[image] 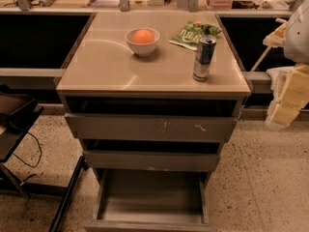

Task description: Place redbull can into bottom drawer

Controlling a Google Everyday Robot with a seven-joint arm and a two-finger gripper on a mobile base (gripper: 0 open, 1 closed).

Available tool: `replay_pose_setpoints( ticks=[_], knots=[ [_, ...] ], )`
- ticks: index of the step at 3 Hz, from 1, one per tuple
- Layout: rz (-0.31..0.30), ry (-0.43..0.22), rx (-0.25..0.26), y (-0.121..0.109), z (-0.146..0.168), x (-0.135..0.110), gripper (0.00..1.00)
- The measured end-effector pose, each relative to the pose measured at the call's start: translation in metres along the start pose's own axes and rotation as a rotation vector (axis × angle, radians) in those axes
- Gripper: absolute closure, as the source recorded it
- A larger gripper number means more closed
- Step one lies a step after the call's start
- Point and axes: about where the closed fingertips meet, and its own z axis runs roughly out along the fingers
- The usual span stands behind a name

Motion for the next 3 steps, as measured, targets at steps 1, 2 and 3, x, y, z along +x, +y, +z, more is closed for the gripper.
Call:
replay_pose_setpoints(
  ticks=[1, 2, 3],
  knots=[
    [0.000, 0.000, 0.000, 0.000, 0.000, 0.000, 0.00],
    [-0.005, -0.062, 0.003, -0.022, 0.009, -0.002, 0.00],
    [0.000, -0.211, 0.013, -0.066, 0.030, -0.003, 0.00]
  ],
)
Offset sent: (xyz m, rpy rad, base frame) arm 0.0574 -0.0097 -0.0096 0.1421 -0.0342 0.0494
